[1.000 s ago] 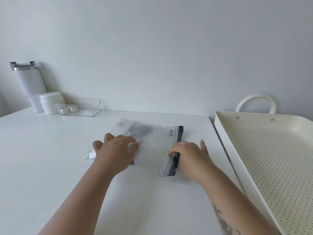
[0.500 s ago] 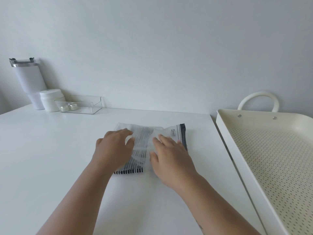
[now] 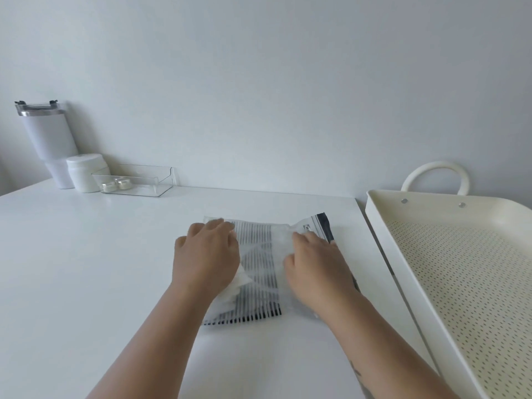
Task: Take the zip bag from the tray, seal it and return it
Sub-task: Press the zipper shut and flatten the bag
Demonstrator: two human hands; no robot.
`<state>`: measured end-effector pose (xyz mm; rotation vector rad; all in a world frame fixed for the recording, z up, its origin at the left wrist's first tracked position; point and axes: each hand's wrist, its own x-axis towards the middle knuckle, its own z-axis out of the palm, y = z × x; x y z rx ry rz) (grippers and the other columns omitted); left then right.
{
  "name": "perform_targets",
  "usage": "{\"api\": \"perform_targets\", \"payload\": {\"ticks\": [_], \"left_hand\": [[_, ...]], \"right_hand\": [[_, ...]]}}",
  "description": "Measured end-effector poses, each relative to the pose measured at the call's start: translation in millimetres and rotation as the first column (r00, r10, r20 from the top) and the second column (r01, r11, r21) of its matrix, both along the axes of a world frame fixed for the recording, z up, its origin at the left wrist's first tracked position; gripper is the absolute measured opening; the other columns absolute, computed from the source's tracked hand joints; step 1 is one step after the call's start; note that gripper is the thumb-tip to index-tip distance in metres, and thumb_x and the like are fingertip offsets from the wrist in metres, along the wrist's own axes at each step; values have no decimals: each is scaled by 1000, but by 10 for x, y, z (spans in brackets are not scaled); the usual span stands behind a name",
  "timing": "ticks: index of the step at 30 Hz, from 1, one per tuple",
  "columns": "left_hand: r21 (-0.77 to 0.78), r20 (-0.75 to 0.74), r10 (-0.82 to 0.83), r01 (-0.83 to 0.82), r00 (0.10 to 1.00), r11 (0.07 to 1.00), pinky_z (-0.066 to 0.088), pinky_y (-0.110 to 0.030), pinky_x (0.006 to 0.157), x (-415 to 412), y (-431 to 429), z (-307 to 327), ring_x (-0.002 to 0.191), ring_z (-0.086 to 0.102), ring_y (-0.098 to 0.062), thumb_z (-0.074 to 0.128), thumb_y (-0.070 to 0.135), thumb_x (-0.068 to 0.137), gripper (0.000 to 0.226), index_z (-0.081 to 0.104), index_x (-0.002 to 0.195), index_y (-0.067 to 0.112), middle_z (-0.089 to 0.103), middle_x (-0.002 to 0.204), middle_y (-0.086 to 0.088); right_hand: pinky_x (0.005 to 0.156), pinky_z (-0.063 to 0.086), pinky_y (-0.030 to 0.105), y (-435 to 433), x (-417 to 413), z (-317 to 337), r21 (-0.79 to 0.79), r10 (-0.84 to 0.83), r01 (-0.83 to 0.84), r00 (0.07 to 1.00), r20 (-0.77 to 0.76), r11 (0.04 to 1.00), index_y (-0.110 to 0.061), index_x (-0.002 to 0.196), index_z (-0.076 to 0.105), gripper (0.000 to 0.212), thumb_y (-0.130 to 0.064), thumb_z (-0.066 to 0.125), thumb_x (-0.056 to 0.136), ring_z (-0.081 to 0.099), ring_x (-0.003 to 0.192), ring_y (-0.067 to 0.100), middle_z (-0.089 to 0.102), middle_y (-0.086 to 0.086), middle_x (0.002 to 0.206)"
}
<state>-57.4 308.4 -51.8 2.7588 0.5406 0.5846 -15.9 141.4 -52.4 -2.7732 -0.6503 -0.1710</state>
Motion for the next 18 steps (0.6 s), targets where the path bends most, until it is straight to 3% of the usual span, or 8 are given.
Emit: {"api": "perform_targets", "payload": {"ticks": [3, 6, 10, 18], "left_hand": [[-33, -96, -77, 74, 992, 997, 26, -41, 111, 14, -58, -78, 141, 29, -21, 27, 28, 99, 44, 48, 137, 24, 41, 152, 6], [-64, -178, -112, 102, 978, 993, 18, -43, 118, 33, -66, -133, 148, 17, -22, 23, 29, 100, 48, 38, 145, 25, 27, 160, 5], [-76, -227, -123, 109, 966, 991, 17, -43, 119, 53, -28, -158, 148, 15, -24, 22, 29, 101, 49, 35, 147, 22, 23, 161, 2], [-18, -294, -97, 96, 951, 995, 15, -43, 119, 101, -25, -182, 149, 12, -23, 23, 30, 100, 52, 29, 150, 20, 17, 163, 4]], "right_hand": [[122, 10, 45, 264, 87, 55, 145, 132, -137, 990, 46, 980, -14, 151, 26, 52, -26, 27, 100, 20, 148, 21, 27, 2, 160], [123, 2, 45, 516, 268, 72, 64, 183, -179, 982, -48, 982, -15, 154, 15, 54, -28, 23, 103, 4, 151, 22, 12, 2, 164], [122, 2, 46, 623, 416, -59, -27, 185, -191, 972, -143, 981, -13, 154, 13, 54, -28, 20, 103, 0, 151, 24, 6, 4, 165], [121, 1, 41, 635, 445, -279, 16, 165, -165, 971, -175, 986, -15, 155, 9, 57, -30, 18, 100, 1, 151, 17, 5, 3, 165]]}}
